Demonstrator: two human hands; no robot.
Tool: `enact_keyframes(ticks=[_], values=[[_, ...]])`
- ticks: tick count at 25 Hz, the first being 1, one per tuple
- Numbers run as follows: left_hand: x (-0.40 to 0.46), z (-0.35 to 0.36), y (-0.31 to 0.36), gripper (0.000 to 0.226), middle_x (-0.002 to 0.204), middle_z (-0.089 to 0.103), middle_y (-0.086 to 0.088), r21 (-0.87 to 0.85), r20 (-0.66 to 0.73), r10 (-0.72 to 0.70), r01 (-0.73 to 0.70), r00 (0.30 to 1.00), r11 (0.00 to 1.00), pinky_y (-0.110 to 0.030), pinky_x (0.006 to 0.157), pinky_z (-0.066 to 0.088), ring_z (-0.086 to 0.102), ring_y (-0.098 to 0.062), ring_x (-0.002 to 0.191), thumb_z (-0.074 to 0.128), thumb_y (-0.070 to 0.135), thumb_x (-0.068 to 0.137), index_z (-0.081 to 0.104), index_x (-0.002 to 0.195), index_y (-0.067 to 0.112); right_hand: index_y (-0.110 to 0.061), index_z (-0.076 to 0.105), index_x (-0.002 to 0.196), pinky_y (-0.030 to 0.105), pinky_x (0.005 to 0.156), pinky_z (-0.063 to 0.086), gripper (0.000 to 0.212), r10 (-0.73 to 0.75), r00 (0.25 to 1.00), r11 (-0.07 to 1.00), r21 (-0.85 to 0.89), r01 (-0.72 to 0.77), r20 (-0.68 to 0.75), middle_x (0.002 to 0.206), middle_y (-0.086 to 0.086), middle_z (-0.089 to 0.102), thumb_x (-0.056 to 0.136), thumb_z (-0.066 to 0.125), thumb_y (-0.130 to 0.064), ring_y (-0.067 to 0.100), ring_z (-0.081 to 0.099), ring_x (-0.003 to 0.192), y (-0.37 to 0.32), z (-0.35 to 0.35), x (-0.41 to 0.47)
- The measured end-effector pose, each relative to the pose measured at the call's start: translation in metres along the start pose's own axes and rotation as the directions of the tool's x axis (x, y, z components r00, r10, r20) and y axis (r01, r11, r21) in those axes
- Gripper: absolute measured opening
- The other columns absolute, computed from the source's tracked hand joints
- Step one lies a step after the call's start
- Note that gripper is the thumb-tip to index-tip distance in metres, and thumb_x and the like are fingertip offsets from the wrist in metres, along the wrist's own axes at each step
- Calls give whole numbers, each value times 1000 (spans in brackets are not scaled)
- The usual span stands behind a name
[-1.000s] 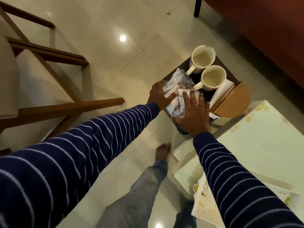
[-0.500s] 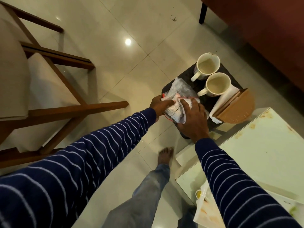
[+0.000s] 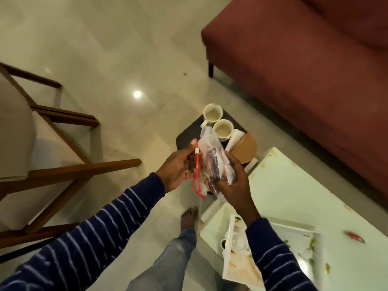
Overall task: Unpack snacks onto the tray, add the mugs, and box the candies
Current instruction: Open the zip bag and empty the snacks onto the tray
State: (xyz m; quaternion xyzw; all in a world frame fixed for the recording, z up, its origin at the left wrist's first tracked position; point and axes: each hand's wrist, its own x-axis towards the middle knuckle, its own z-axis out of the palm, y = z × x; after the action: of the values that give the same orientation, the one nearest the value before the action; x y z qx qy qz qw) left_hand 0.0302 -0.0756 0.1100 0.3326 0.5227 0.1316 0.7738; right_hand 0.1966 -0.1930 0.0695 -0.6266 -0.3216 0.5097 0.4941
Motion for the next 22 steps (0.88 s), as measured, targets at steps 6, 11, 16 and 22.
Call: enact_keyframes(ticks=[6, 11, 16, 22], values=[[-108, 122, 30, 62, 124, 52, 3, 436, 59, 394, -379, 917, 816, -31, 95, 53, 55, -16, 116, 74, 43, 78, 54, 135, 27, -19, 45, 143, 49, 98, 51, 53, 42, 981, 917, 397, 37, -188, 134, 8, 60, 93, 59, -8, 28, 60, 122, -83, -55, -100], [-189, 207, 29, 98, 131, 55, 4, 520, 46, 647, -571, 761, 636, -44, 97, 53, 58, -18, 119, 77, 73, 57, 45, 136, 25, 3, 56, 119, 37, 59, 59, 68, 225, 967, 433, 901, 10, -119, 89, 17, 70, 55, 75, -8, 27, 71, 71, -150, -107, -186], [-238, 251, 19, 88, 119, 64, 14, 419, 37, 628, -582, 778, 697, -33, 82, 58, 66, -10, 107, 72, 83, 50, 47, 124, 43, -8, 62, 92, 41, 63, 59, 27, 242, 955, 250, 962, 108, -170, 79, 13, 68, 67, 53, -11, 31, 66, 72, -186, -155, -260], [-304, 314, 30, 31, 74, 73, -1, 379, 213, 657, -681, 723, 627, -25, 59, 57, 71, -18, 68, 73, 49, 76, 71, 87, 21, -16, 55, 98, 43, 62, 62, 31, 237, 833, 464, 811, 355, -500, 70, 6, 73, 98, 37, 10, 25, 71, 63, -171, -211, -332]])
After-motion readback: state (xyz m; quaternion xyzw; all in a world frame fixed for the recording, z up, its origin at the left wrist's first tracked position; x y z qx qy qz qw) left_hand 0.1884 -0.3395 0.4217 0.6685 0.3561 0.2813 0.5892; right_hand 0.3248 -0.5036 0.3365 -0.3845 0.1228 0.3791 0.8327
